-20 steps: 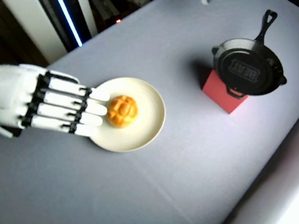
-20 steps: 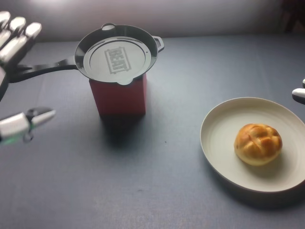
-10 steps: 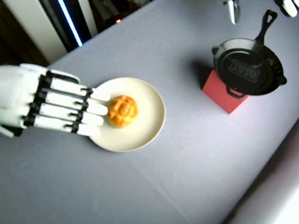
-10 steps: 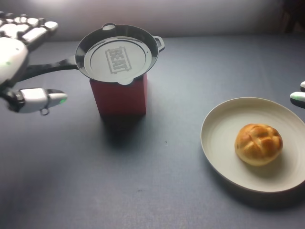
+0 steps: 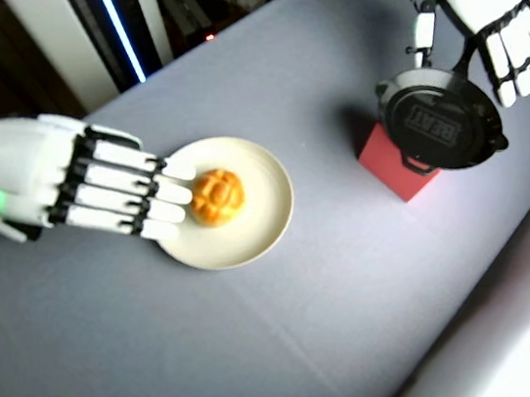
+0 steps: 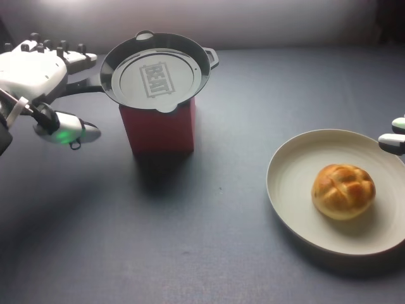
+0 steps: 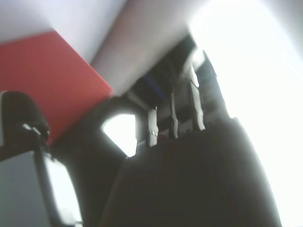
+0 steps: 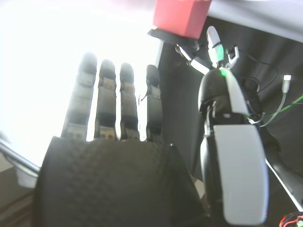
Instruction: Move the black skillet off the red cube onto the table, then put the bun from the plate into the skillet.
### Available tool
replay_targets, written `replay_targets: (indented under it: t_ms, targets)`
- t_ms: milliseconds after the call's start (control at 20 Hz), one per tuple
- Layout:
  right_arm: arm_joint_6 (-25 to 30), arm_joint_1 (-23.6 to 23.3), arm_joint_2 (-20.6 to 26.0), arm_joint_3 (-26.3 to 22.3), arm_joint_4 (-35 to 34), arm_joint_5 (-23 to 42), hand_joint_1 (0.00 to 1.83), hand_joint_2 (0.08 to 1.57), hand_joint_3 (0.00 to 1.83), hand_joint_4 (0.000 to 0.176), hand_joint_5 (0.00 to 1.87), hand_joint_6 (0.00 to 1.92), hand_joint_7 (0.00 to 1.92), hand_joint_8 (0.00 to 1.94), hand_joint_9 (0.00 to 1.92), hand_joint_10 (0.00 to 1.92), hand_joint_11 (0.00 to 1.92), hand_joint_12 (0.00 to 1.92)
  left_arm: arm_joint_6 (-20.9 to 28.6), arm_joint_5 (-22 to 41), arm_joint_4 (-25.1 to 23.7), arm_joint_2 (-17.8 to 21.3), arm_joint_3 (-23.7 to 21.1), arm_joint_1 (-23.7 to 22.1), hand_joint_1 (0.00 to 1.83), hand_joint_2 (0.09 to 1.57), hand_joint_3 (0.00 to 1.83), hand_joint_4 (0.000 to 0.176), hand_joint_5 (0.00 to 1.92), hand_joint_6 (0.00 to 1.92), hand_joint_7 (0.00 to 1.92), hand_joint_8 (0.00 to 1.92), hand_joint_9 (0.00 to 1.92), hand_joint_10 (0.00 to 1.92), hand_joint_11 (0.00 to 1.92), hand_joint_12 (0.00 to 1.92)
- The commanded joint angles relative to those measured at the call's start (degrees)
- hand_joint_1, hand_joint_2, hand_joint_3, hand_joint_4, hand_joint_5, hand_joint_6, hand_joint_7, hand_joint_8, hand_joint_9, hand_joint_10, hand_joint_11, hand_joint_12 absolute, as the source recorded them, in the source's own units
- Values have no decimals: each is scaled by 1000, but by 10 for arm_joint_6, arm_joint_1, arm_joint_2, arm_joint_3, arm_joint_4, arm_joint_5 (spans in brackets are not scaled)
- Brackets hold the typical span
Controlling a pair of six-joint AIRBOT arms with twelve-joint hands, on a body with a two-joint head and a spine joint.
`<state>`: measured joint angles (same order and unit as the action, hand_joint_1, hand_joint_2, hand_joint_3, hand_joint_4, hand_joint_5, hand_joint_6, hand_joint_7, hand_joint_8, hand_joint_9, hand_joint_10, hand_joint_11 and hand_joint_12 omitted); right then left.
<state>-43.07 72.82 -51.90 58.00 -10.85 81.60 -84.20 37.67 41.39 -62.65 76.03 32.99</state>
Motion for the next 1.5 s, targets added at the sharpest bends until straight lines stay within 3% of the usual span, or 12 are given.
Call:
replay_targets:
  t_ms: [0, 200, 300, 350, 450, 600, 650, 700, 800, 850, 1000, 1450]
  targets:
    - [5, -2, 1, 4, -7, 71, 693, 1202, 1, 32, 414, 5, 295, 7, 263, 7, 288, 53, -4, 51, -7, 1, 9, -7, 824, 950, 2, 52, 331, 6, 335, 8, 328, 15, 0, 724]
    - [6, -2, -1, 4, -7, 70, 690, 1214, 4, 36, 408, 1, 287, 1, 276, 8, 302, 55, -2, 40, 2, -10, 22, -10, 897, 1044, 4, 0, 814, 144, 974, 61, 898, 85, 361, 1081]
    - [8, -2, -2, 4, -5, 69, 648, 1223, 5, 44, 399, 3, 288, 2, 278, 6, 306, 52, 16, 46, -5, -14, 24, -10, 865, 1099, 0, 0, 555, 1403, 807, 1250, 869, 1461, 838, 1718]
    - [9, -2, -2, 4, -4, 69, 628, 1226, 5, 45, 396, 1, 287, 2, 279, 5, 309, 51, 31, 53, -11, -15, 24, -8, 890, 1124, 4, 11, 603, 1817, 885, 1787, 1063, 1829, 1121, 1880]
    - [9, -2, -2, 4, -4, 68, 648, 1224, 1, 35, 410, 5, 305, 6, 305, 10, 340, 58, 51, 66, -16, -17, 24, -6, 983, 1231, 13, 154, 894, 1917, 1145, 1916, 1319, 1917, 1390, 1919]
    - [10, -2, -3, 4, -2, 67, 607, 1238, 7, 29, 412, 2, 311, 4, 307, 5, 335, 50, 119, 107, -33, -16, 20, 10, 1319, 1303, 1, 176, 1118, 1921, 1395, 1921, 1599, 1921, 1613, 1921]
    - [10, -2, -3, 4, -2, 66, 609, 1241, 7, 24, 413, 2, 310, 3, 305, 3, 335, 50, 148, 127, -39, -14, 16, 18, 1411, 1289, 3, 42, 1234, 1921, 1434, 1921, 1600, 1921, 1599, 1921]
    - [11, -2, -3, 4, -2, 65, 607, 1243, 7, 25, 412, 2, 309, 2, 307, 4, 341, 51, 173, 149, -46, -12, 11, 25, 1433, 1282, 1, 0, 1276, 1921, 1427, 1921, 1589, 1921, 1570, 1921]
    - [11, -2, -4, 5, -2, 63, 593, 1249, 7, 26, 413, 1, 320, 5, 313, 4, 342, 48, 212, 190, -57, -8, 2, 38, 1441, 1276, 0, 0, 1224, 1921, 1400, 1921, 1581, 1921, 1567, 1921]
    - [11, -2, -5, 5, -1, 62, 585, 1256, 8, 32, 408, 0, 318, 3, 306, 1, 329, 41, 229, 222, -58, -5, -7, 47, 1400, 1285, 1, 0, 1216, 1921, 1388, 1921, 1526, 1921, 897, 1903]
    - [12, -2, -6, 6, -1, 62, 542, 1273, 9, 33, 414, 2, 329, 3, 319, 4, 343, 41, 255, 300, -58, 8, -35, 67, 1324, 1291, 0, 0, 1212, 1921, 1328, 1921, 1483, 1921, 1423, 1921]
    - [16, -2, -9, 8, -2, 59, 483, 1292, 1, 38, 422, 5, 341, 4, 317, 7, 347, 32, 294, 388, -210, 65, -142, 134, 1309, 1278, 3, 0, 1173, 1921, 1404, 1921, 1630, 1921, 1697, 1921]
